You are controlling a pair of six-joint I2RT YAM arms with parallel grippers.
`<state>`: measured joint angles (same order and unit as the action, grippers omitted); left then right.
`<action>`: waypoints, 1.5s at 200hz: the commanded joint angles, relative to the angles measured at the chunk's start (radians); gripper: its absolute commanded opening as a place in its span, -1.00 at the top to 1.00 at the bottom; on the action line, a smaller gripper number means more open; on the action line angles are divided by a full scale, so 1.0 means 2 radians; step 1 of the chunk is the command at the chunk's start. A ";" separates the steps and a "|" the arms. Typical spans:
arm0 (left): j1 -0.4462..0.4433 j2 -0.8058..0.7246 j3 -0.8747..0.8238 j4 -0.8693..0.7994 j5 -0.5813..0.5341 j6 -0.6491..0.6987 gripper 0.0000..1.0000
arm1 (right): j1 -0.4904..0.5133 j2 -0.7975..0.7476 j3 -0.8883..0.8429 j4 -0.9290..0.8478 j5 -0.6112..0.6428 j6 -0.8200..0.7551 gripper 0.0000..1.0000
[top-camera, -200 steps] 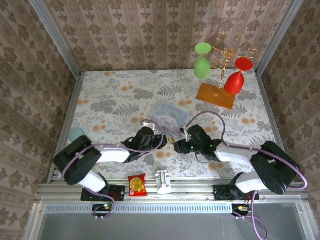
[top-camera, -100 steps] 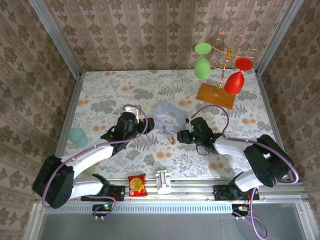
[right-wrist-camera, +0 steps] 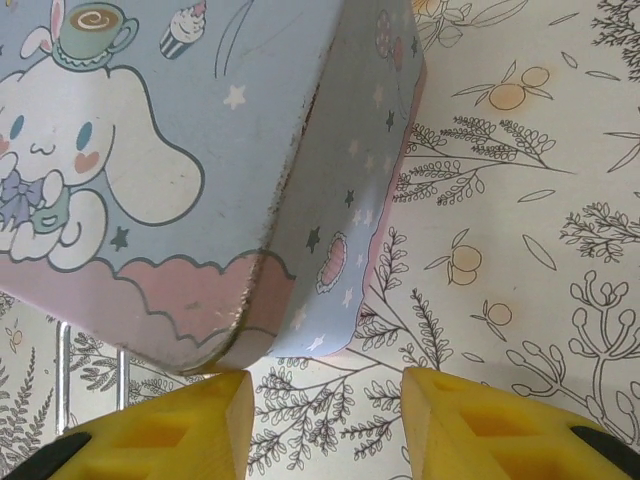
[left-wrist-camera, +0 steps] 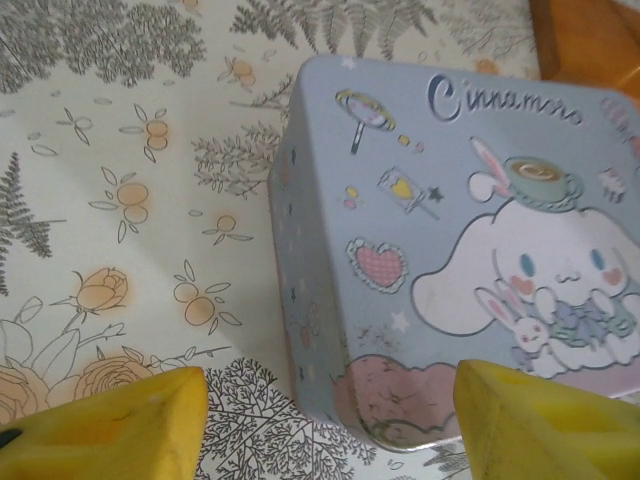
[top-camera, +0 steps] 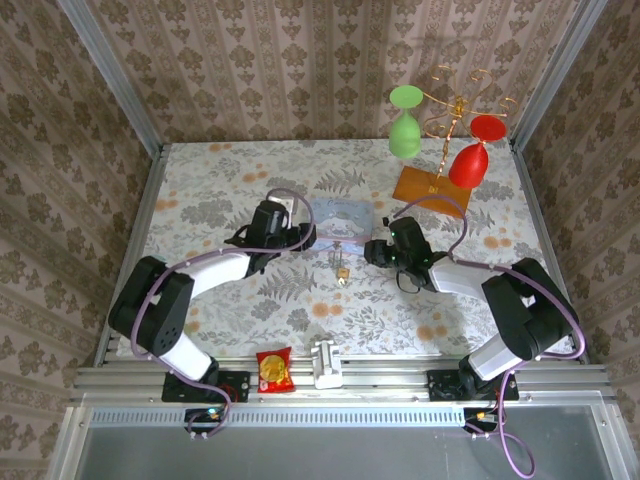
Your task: Unlock the padlock with the key
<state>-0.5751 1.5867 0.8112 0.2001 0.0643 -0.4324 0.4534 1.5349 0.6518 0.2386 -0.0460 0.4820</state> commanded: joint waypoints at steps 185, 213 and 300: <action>-0.069 -0.166 -0.156 0.037 -0.004 -0.066 -0.14 | 0.076 0.103 0.066 0.052 -0.067 0.039 0.23; -0.074 -0.160 -0.162 0.046 -0.002 -0.072 -0.15 | 0.074 0.113 0.062 0.069 -0.078 0.044 0.24; -0.089 -0.135 -0.172 0.072 -0.002 -0.088 -0.14 | 0.062 0.125 0.061 0.070 -0.083 0.043 0.38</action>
<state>-0.7456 1.2987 0.4706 0.3080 0.0666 -0.5892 0.5907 1.7580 0.7712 0.3504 -0.1921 0.5732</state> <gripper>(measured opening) 0.571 0.320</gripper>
